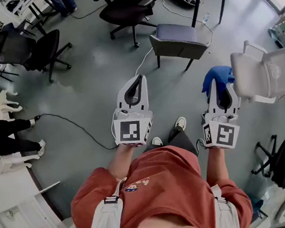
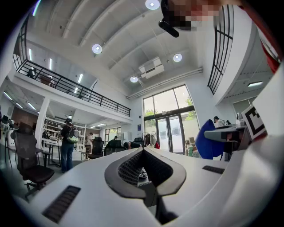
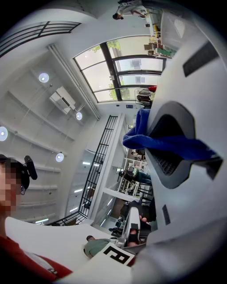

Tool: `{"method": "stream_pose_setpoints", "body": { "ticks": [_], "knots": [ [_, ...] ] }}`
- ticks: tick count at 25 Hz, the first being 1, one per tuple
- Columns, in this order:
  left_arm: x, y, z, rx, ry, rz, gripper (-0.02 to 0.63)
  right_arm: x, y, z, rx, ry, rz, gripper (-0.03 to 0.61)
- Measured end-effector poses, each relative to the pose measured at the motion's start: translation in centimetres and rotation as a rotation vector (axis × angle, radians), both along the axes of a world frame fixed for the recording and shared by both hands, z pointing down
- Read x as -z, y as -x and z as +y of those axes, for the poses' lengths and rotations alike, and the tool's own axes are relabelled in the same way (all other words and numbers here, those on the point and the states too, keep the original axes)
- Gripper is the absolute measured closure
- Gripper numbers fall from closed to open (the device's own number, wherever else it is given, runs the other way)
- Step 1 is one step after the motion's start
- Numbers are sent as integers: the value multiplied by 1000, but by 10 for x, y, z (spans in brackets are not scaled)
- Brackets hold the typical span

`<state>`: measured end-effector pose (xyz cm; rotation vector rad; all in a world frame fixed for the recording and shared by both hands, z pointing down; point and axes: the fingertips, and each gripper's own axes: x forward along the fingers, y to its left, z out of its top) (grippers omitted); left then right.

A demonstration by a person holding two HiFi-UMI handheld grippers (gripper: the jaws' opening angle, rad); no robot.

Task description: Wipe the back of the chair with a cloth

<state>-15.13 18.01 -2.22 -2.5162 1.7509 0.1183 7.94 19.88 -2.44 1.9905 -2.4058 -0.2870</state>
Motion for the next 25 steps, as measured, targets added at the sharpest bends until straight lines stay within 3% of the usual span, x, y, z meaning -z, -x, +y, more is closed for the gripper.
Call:
{"method": "stream_pose_setpoints", "body": {
  "ticks": [6, 11, 25],
  "knots": [
    [1, 18, 20, -14, 29, -18, 600, 9, 22, 16, 1, -17, 4, 518],
    [13, 21, 24, -13, -24, 4, 600, 16, 28, 20, 7, -30, 15, 518],
    [2, -20, -4, -41, 9, 0, 600, -1, -21, 1, -58, -15, -49, 518]
  ]
}}
